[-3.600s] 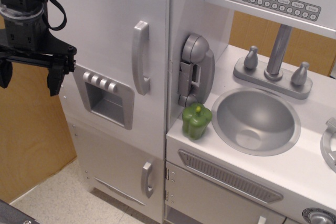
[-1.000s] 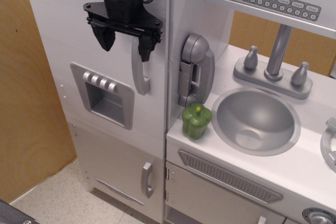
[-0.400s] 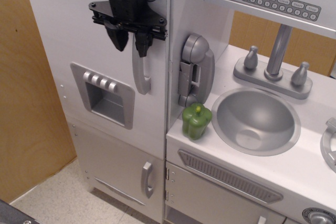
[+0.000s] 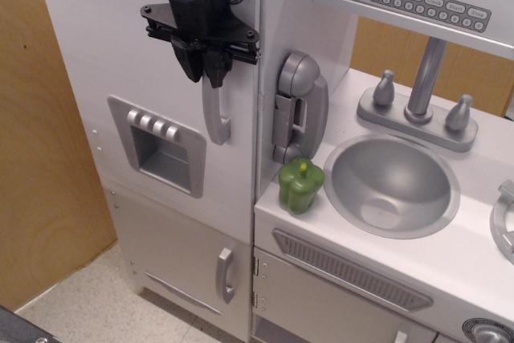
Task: Open fridge
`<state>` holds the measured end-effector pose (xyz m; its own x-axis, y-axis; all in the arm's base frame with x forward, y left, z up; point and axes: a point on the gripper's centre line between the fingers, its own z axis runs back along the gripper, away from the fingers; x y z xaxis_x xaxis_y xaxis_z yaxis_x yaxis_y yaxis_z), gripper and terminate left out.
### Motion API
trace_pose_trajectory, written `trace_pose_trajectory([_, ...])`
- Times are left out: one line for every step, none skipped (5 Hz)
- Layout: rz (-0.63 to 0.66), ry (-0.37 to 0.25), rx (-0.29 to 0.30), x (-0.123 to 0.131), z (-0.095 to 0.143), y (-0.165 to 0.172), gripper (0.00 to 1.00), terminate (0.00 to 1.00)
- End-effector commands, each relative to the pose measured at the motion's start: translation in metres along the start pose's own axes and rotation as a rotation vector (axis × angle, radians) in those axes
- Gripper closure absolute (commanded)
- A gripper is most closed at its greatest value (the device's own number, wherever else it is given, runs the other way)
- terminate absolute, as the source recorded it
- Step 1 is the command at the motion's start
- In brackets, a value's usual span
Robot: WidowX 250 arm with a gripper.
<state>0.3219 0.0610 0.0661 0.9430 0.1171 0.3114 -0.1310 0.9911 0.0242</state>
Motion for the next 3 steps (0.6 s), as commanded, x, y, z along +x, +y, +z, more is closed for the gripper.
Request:
trace_pose_trajectory([-0.060,-0.044,0.063,-0.049,0.032,0.023,1.00,0.00])
trace_pose_trajectory([-0.079,-0.010,0.070,-0.063,0.042,0.035,1.00,0.00])
trace_pose_trajectory([-0.054,0.135,0.086,-0.084,0.045,0.041,0.00,0.00])
